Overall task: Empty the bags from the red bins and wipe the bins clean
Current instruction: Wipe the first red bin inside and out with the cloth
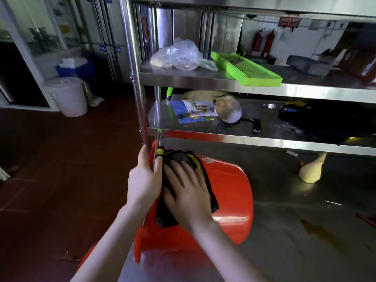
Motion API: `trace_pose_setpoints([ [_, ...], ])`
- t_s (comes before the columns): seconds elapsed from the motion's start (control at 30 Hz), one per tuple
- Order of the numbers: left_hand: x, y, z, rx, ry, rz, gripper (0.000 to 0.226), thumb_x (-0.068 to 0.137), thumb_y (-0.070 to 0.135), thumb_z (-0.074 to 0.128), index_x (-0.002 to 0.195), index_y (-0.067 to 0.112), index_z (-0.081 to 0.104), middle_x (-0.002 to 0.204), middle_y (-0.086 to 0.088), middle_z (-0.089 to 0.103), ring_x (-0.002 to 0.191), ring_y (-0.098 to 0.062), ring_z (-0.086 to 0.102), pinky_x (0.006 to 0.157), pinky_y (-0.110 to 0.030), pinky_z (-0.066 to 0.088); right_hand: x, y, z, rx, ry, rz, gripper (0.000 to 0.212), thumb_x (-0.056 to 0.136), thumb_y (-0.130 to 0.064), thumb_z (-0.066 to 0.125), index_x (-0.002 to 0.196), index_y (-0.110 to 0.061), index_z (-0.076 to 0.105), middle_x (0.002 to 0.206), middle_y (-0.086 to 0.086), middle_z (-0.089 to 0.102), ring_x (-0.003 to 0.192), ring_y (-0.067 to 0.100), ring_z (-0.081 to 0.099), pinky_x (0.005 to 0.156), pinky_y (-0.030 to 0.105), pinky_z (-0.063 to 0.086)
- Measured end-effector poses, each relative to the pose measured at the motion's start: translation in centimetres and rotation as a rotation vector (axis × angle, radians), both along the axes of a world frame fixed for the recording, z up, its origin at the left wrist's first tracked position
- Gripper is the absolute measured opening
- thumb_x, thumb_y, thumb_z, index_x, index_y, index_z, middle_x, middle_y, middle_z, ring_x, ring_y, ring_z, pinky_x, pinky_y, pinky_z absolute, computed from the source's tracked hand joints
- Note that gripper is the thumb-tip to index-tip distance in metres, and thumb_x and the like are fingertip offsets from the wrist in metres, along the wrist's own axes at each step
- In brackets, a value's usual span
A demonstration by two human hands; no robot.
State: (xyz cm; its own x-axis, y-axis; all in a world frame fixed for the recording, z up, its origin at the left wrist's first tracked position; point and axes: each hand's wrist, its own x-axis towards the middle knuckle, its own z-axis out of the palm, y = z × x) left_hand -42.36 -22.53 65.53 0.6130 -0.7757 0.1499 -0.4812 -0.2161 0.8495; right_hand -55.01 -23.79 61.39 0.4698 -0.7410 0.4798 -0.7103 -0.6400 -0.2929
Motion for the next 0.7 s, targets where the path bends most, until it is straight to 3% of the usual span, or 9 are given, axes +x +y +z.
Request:
trace_pose_setpoints([
  [0.07,-0.1,0.9,0.0,-0.029,0.016,-0.034,0.051,0.098,0.042,0.045,0.148,0.033,0.036,0.083,0.0,0.07,0.056,-0.007,0.063,0.049,-0.022,0.045,-3.7,-2.3,-0.1,0.009,-0.022,-0.067,0.049,0.092,-0.04,0.043,0.135,-0.021,0.057,0.139,0.002,0.056,0.129,0.026,0.051,0.108,0.044,0.039],
  [0.17,-0.5,3.0,-1.4,-0.11,0.086,-0.082,0.048,0.099,0.044,0.045,0.145,0.039,0.037,0.056,0.002,0.062,0.047,0.0,0.057,0.043,-0.018,0.045,-10.1,-6.6,0.1,0.227,-0.029,-0.343,0.046,0.095,-0.039,0.035,0.127,-0.02,0.061,0.131,0.005,0.061,0.117,0.029,0.057,0.101,0.04,0.043],
  [0.27,-1.1,4.2,-2.1,-0.158,0.126,-0.114,0.051,0.097,0.049,0.046,0.146,0.041,0.035,0.068,-0.008,0.067,0.048,-0.01,0.057,0.046,-0.022,0.049,-11.7,-9.0,0.6,0.482,-0.041,-0.464,0.039,0.098,-0.04,0.036,0.131,-0.029,0.052,0.138,-0.001,0.054,0.124,0.027,0.05,0.102,0.037,0.041],
  [0.33,-1.0,3.7,-1.9,-0.175,0.123,-0.105,0.05,0.097,0.046,0.048,0.145,0.038,0.039,0.06,0.003,0.061,0.056,0.002,0.058,0.053,-0.013,0.048,-8.1,-8.2,1.4,0.319,0.027,-0.374,0.038,0.097,-0.041,0.037,0.13,-0.031,0.054,0.134,-0.002,0.058,0.122,0.024,0.052,0.1,0.036,0.042],
  [0.4,-0.6,2.8,-1.5,-0.172,0.092,-0.099,0.047,0.098,0.038,0.051,0.144,0.033,0.043,0.084,0.017,0.063,0.072,0.017,0.054,0.063,0.001,0.041,-2.3,-5.6,2.2,0.165,0.034,-0.157,0.042,0.093,-0.043,0.037,0.128,-0.028,0.056,0.13,-0.003,0.06,0.12,0.025,0.054,0.099,0.039,0.043],
  [0.47,-0.1,2.5,-1.5,-0.167,0.093,-0.076,0.044,0.099,0.034,0.051,0.142,0.033,0.046,0.115,0.017,0.06,0.089,0.024,0.05,0.072,0.008,0.034,2.2,-2.8,2.4,0.089,0.025,0.024,0.048,0.093,-0.045,0.035,0.132,-0.026,0.056,0.135,-0.002,0.057,0.128,0.025,0.049,0.105,0.042,0.039],
  [0.53,0.0,3.0,-1.7,-0.189,0.109,-0.061,0.042,0.1,0.035,0.048,0.141,0.035,0.047,0.12,0.019,0.06,0.092,0.028,0.05,0.074,0.006,0.036,3.0,-1.8,2.3,0.086,0.007,0.104,0.05,0.094,-0.045,0.036,0.136,-0.024,0.054,0.141,0.0,0.054,0.134,0.025,0.044,0.111,0.043,0.034],
  [0.63,0.0,3.9,-2.6,-0.227,0.101,-0.059,0.042,0.099,0.043,0.046,0.141,0.038,0.046,0.085,0.019,0.07,0.071,0.009,0.062,0.06,-0.006,0.046,-1.7,-4.1,1.0,0.043,-0.013,0.065,0.046,0.094,-0.039,0.043,0.133,-0.019,0.058,0.139,0.004,0.056,0.129,0.026,0.05,0.107,0.042,0.039],
  [0.7,-0.1,4.3,-2.9,-0.219,0.124,-0.088,0.047,0.096,0.053,0.043,0.142,0.042,0.043,0.082,0.021,0.071,0.066,-0.009,0.067,0.059,-0.02,0.054,-6.2,-6.8,0.3,0.117,-0.008,-0.125,0.044,0.095,-0.036,0.043,0.131,-0.017,0.059,0.136,0.005,0.058,0.125,0.027,0.053,0.105,0.039,0.039],
])
